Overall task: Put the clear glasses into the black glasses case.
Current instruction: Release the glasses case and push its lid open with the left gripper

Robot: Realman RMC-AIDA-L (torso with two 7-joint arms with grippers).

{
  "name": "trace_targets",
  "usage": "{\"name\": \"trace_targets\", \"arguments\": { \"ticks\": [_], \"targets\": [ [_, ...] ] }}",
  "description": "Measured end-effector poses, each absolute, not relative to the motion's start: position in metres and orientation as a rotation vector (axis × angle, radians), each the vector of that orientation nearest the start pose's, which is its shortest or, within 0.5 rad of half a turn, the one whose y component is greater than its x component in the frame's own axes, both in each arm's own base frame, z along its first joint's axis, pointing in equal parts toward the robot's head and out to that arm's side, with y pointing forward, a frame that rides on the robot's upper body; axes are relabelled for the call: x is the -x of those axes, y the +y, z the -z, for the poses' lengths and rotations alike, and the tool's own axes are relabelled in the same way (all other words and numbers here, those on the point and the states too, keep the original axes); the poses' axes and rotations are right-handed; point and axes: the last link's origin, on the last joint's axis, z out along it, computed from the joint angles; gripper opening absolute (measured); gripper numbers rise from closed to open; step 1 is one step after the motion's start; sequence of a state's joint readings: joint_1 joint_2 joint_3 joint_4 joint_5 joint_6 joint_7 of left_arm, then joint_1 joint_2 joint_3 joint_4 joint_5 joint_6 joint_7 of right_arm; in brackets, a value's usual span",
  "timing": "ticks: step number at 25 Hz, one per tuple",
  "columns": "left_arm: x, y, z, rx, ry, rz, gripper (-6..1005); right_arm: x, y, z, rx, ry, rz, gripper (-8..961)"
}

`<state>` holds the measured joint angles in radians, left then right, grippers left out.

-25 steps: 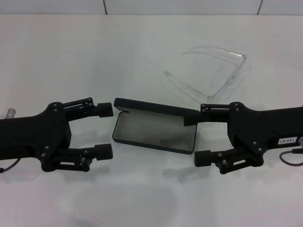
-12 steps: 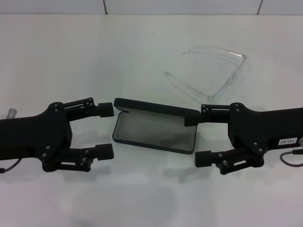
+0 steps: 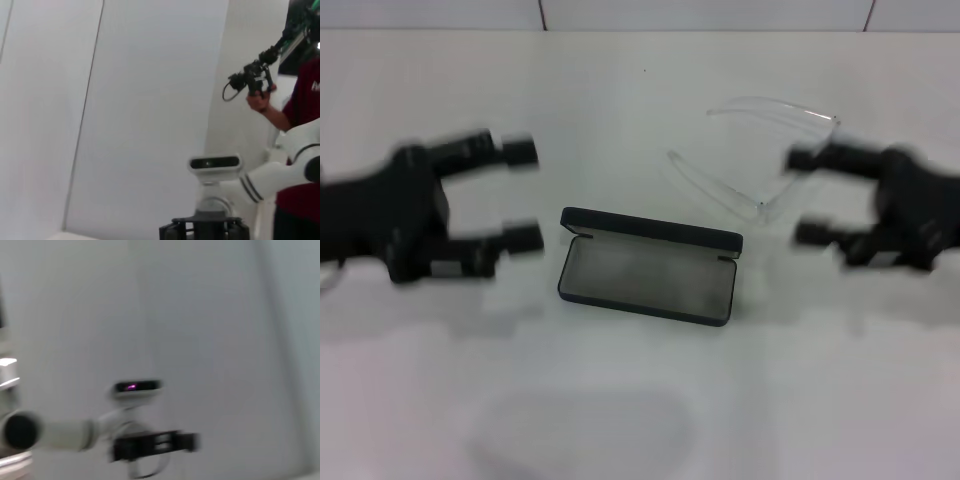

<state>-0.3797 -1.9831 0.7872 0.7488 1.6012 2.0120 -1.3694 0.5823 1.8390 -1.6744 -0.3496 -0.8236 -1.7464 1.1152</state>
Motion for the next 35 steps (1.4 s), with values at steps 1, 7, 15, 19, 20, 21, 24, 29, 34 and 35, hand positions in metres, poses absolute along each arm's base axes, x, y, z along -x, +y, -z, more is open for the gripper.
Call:
{"name": "trace_targets", "arguments": {
  "ticks": [1,7,15,19,20,21,24,29,34,35],
  "targets": [
    [0.239,0.276,-0.078,2.774,-0.278,1.221,855,-0.219,0.313,-0.028,2.780,0.307,-1.329,860],
    [0.190,0.310,-0.103,2.813,-0.089,0.758,848,-0.266,0.299,-0.090,2.416,0.347,-1.394,860],
    [0.145,0.330,-0.066,2.908,0.149,0.100,824,-0.304,0.249,-0.136,2.139,0.367,-1.447,859],
    [0.132,0.337,-0.038,2.888,0.274,-0.146,757,-0.313,0.233,-0.144,2.093,0.383,-1.463,859],
    [0.130,0.337,-0.030,2.883,0.306,-0.195,740,-0.314,0.232,-0.144,2.090,0.387,-1.463,859],
    [0.129,0.337,-0.023,2.870,0.338,-0.241,740,-0.316,0.230,-0.144,2.089,0.396,-1.459,859],
    [0.125,0.339,-0.006,2.835,0.407,-0.326,740,-0.318,0.227,-0.144,2.089,0.407,-1.448,859],
    [0.123,0.336,0.009,2.840,0.448,-0.379,740,-0.320,0.225,-0.143,2.094,0.417,-1.435,860],
    [0.128,0.333,0.026,2.851,0.467,-0.472,739,-0.321,0.224,-0.143,2.090,0.420,-1.433,860],
    [0.129,0.332,0.030,2.849,0.474,-0.495,739,-0.321,0.223,-0.143,2.089,0.419,-1.431,860]
  ]
}}
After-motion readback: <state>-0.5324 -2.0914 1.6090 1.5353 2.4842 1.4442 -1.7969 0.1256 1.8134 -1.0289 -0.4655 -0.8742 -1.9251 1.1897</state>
